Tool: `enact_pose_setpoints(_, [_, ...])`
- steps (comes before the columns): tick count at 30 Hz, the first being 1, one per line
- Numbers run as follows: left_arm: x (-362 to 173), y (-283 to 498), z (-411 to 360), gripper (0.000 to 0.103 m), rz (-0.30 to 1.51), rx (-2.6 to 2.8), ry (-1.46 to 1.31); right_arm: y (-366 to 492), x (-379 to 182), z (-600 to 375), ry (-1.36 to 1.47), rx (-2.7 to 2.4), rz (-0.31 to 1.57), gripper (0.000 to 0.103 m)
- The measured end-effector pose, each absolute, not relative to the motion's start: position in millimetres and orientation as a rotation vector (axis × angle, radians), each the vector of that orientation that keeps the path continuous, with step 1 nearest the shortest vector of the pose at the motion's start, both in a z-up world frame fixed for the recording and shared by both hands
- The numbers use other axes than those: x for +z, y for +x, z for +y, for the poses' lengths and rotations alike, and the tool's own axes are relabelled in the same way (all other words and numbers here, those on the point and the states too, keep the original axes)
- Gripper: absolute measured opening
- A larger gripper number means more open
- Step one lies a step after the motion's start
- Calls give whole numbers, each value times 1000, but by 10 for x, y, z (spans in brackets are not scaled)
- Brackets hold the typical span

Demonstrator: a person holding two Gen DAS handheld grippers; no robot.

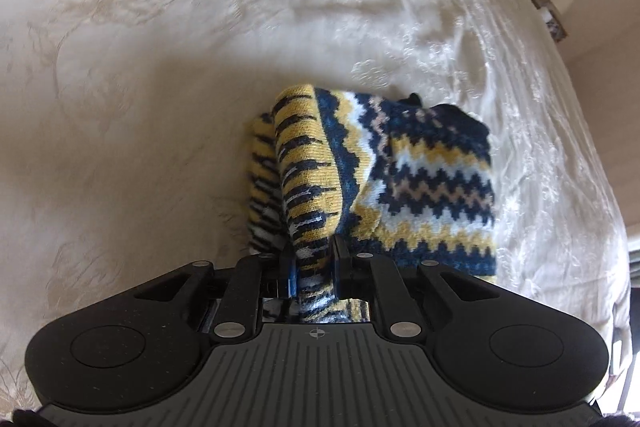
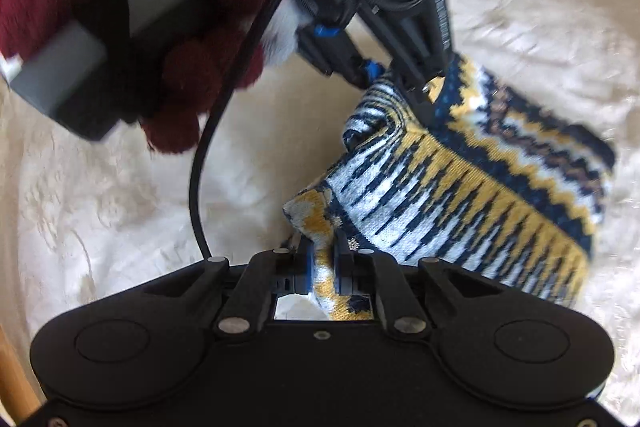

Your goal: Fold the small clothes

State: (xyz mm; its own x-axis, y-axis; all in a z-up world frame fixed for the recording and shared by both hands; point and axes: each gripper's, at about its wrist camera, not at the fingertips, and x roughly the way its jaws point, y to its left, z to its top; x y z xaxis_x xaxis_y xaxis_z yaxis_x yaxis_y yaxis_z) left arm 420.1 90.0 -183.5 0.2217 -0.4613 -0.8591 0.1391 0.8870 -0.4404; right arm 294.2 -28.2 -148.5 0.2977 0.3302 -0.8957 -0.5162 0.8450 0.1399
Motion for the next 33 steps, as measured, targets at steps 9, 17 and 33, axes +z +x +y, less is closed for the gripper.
enact_pose_setpoints(9, [-1919, 4112, 1188, 49, 1286, -364, -393, 2927, -1477, -529, -45, 622, 1186, 63])
enact_pose_setpoints(17, [-1732, 3854, 1349, 67, 1222, -406, -390, 2980, -1195, -1266, 215, 449, 1126, 78])
enact_pose_setpoints(33, [-2073, 3411, 1091, 71, 1306, -483, -419, 3702, -1732, -2303, 591, 189, 1163, 93])
